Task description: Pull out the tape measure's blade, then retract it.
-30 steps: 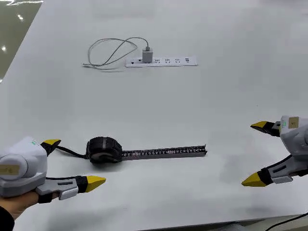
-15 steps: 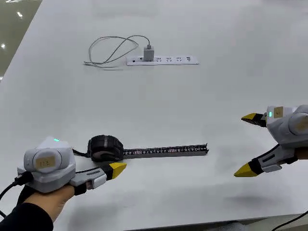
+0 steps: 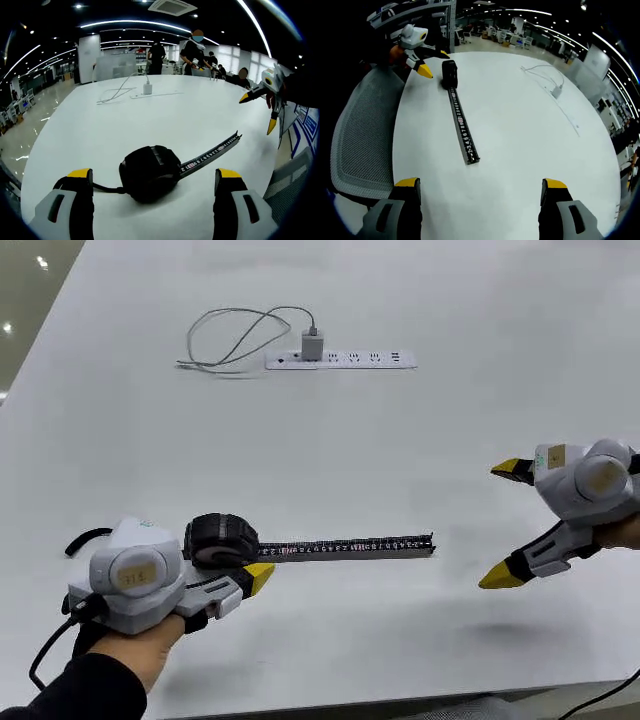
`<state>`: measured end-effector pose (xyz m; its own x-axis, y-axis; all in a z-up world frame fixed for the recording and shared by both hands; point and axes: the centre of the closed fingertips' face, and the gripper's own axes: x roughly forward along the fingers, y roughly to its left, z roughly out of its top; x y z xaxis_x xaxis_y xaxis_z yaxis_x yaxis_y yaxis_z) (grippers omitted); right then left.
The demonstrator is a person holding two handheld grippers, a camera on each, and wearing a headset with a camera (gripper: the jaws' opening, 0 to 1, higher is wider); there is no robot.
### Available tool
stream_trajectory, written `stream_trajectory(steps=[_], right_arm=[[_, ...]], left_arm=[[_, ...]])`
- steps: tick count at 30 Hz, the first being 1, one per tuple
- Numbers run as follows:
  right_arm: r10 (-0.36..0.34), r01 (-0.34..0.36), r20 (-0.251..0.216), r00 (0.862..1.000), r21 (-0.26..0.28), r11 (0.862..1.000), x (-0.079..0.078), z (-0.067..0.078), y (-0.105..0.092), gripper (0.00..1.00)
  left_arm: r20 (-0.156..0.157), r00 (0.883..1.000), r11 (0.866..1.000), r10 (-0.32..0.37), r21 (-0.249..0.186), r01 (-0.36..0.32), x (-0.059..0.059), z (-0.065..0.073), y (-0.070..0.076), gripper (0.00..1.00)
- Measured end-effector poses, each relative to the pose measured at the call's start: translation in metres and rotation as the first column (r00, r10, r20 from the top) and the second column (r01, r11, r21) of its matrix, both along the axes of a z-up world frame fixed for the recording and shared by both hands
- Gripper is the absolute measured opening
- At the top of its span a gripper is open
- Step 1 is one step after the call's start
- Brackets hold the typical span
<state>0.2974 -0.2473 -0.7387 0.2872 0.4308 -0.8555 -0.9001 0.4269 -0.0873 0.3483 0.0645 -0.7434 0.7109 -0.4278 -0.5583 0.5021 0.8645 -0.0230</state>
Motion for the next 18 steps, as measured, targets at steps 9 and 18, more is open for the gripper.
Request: stream_trajectory(steps=[9, 18], right_arm=[[0.058, -0.059, -0.051, 0.997, -0.004, 0.998, 0.001, -0.004, 0.018, 0.99], [0.083, -0.085, -0.094, 0.992, -0.013, 0.996, 0.004, -0.009, 0.028, 0.99]], left_arm=[[0.025, 1.0, 1.0, 0.018, -0.004, -0.018, 0.002, -0.002, -0.014, 0.99], [0.049, 0.999, 0.999, 0.01, -0.036, -0.008, 0.003, -0.002, -0.024, 0.99]])
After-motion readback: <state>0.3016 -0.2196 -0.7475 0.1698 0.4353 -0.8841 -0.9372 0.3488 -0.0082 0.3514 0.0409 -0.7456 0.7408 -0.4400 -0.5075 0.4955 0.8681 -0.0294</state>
